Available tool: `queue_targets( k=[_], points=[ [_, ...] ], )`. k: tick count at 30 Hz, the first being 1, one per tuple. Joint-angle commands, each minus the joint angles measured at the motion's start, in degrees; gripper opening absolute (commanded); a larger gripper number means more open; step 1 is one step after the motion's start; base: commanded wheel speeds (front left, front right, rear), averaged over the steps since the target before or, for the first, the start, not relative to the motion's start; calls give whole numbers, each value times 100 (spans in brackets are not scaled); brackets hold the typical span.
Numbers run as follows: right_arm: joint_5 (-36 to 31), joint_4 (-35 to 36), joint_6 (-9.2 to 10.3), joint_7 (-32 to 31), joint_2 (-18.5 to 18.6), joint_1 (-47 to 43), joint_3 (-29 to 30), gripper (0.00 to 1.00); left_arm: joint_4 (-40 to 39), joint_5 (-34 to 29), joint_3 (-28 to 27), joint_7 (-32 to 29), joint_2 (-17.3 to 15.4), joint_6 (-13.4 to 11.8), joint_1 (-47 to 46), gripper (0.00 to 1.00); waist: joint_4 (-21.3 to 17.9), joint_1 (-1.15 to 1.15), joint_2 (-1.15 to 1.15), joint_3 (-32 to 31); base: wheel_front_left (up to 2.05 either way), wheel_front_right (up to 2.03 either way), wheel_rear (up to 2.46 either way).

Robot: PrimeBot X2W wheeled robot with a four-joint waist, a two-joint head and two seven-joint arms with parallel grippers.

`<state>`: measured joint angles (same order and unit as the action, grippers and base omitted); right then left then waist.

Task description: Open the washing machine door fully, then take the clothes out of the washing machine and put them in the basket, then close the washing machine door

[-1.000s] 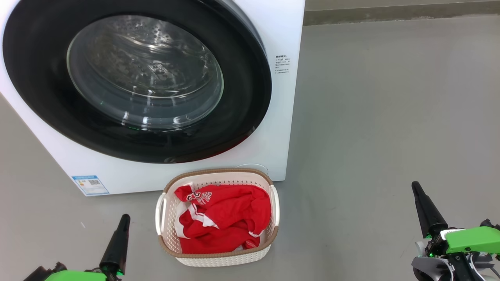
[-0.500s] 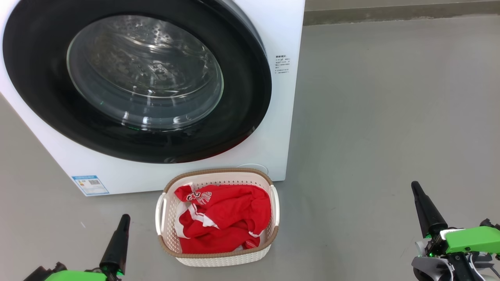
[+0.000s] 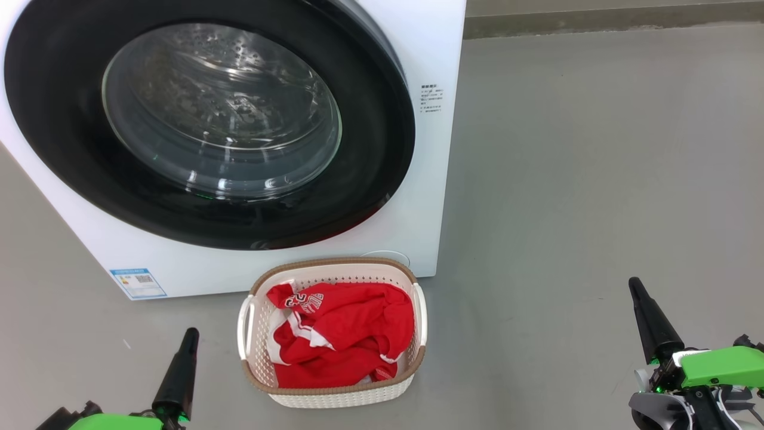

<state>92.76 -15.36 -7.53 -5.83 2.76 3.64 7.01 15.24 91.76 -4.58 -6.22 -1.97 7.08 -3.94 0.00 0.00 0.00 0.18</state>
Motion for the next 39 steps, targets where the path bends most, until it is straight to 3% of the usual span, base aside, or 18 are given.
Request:
queue_targets(
  k=[1, 39],
  points=[
    [-26, 136, 4, -33, 44, 250, -91, 0, -120, 41, -194, -26, -90, 41, -225, 0, 0, 0, 0, 0, 0, 0, 0],
    [-43, 135, 4, -49, 30, 252, -70, 0, -120, 41, -194, -26, -90, 41, -225, 0, 0, 0, 0, 0, 0, 0, 0]
  ],
)
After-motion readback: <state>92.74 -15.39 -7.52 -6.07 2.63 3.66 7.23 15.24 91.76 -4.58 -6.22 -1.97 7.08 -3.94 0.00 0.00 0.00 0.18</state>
